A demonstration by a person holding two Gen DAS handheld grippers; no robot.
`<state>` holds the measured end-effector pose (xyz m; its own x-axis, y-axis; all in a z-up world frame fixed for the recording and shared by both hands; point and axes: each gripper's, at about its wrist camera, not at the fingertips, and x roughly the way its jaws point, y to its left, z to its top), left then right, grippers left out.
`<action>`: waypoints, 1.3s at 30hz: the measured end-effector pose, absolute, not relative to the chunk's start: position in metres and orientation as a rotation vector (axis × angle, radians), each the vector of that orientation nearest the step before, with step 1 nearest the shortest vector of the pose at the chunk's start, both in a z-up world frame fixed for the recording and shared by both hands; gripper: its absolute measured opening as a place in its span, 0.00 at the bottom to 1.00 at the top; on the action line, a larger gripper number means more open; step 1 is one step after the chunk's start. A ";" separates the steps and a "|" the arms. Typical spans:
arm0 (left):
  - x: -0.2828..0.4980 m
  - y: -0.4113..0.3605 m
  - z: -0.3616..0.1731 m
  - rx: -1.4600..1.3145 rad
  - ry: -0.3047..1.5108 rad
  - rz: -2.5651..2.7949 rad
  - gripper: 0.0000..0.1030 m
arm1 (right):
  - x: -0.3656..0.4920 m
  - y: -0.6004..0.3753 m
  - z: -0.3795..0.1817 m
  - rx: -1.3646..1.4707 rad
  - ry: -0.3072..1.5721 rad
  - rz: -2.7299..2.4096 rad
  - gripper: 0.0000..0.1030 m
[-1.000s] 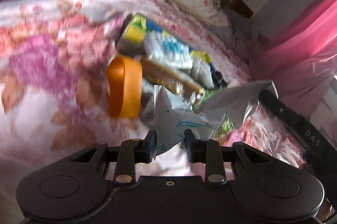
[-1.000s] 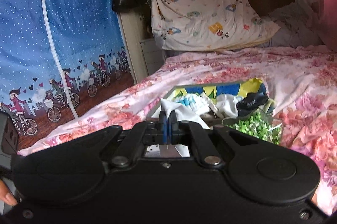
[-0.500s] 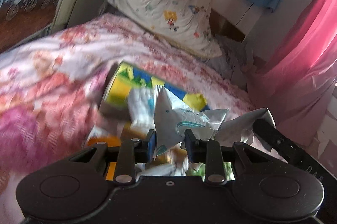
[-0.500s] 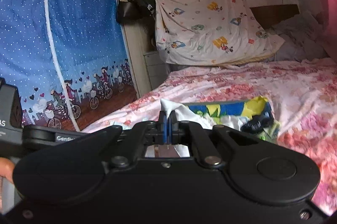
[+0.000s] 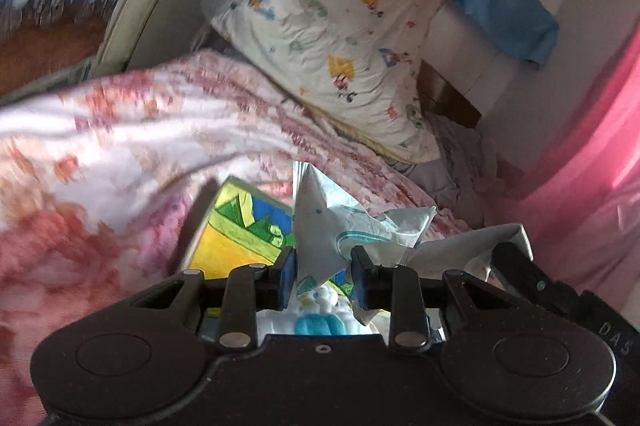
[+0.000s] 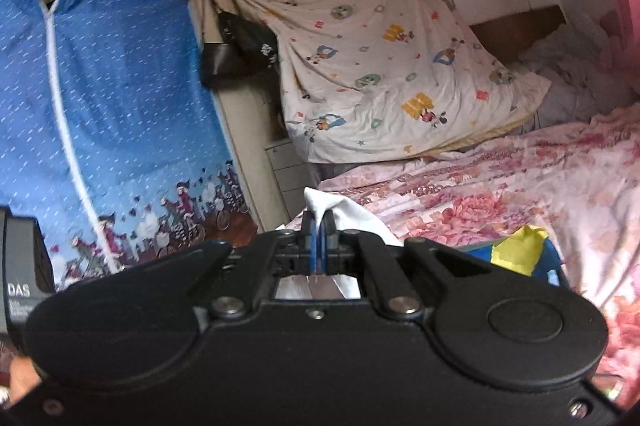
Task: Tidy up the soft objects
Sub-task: 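Carry the white mask over the tray with the left gripper while the right gripper carries the white cloth, then lower the white mask into the tray and open the left gripper while the right gripper releases the cloth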
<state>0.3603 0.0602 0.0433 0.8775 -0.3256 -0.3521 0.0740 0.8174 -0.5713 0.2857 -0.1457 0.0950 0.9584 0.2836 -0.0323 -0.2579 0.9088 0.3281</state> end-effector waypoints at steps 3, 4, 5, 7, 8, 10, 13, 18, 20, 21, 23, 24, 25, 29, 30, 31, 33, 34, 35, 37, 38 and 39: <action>0.385 0.059 0.029 -0.598 0.500 -0.218 0.31 | 0.313 -0.145 0.082 0.370 0.111 0.278 0.00; 0.392 0.058 0.025 -0.597 0.515 -0.217 0.31 | 0.320 -0.146 0.077 0.382 0.124 0.275 0.00; 0.396 0.058 0.020 -0.597 0.526 -0.214 0.31 | 0.328 -0.147 0.071 0.399 0.142 0.273 0.00; 0.404 0.058 0.012 -0.612 0.552 -0.197 0.31 | 0.338 -0.149 0.060 0.429 0.172 0.269 0.00; 0.406 0.060 0.007 -0.629 0.564 -0.188 0.32 | 0.341 -0.149 0.055 0.442 0.195 0.268 0.00; 0.412 0.063 -0.002 -0.656 0.587 -0.170 0.32 | 0.347 -0.150 0.046 0.466 0.221 0.267 0.00; 0.417 0.069 -0.012 -0.702 0.617 -0.159 0.33 | 0.348 -0.147 0.037 0.467 0.253 0.260 0.00; 0.420 0.076 -0.017 -0.722 0.673 -0.153 0.36 | 0.348 -0.147 0.036 0.479 0.315 0.256 0.00; 0.419 0.078 -0.018 -0.731 0.682 -0.152 0.36 | 0.342 -0.150 0.038 0.481 0.328 0.255 0.00; 0.417 0.080 -0.019 -0.743 0.687 -0.152 0.39 | 0.343 -0.150 0.038 0.474 0.334 0.253 0.00; 0.416 0.084 -0.020 -0.766 0.692 -0.151 0.43 | 0.343 -0.148 0.039 0.462 0.347 0.256 0.00; 0.415 0.085 -0.020 -0.772 0.694 -0.148 0.47 | 0.346 -0.145 0.038 0.459 0.358 0.264 0.00; 0.415 0.086 -0.019 -0.778 0.695 -0.146 0.49 | 0.348 -0.144 0.038 0.454 0.364 0.271 0.00; 0.411 0.088 -0.018 -0.790 0.689 -0.139 0.59 | 0.349 -0.137 0.040 0.439 0.376 0.286 0.03; 0.411 0.088 -0.017 -0.787 0.688 -0.135 0.61 | 0.349 -0.137 0.041 0.440 0.375 0.286 0.04; 0.410 0.088 -0.015 -0.785 0.684 -0.130 0.62 | 0.350 -0.137 0.041 0.440 0.375 0.283 0.05; 0.407 0.089 -0.011 -0.779 0.675 -0.120 0.67 | 0.350 -0.138 0.042 0.444 0.374 0.277 0.09; 0.406 0.089 -0.008 -0.774 0.669 -0.118 0.68 | 0.351 -0.140 0.042 0.447 0.374 0.275 0.12; 0.403 0.089 -0.006 -0.766 0.661 -0.117 0.70 | 0.351 -0.141 0.042 0.450 0.374 0.273 0.14; 0.398 0.089 0.000 -0.752 0.644 -0.113 0.75 | 0.350 -0.143 0.043 0.453 0.374 0.269 0.18; 0.395 0.089 0.003 -0.745 0.634 -0.111 0.77 | 0.351 -0.144 0.042 0.456 0.373 0.271 0.21; 0.393 0.089 0.005 -0.738 0.625 -0.112 0.77 | 0.350 -0.144 0.043 0.459 0.372 0.272 0.23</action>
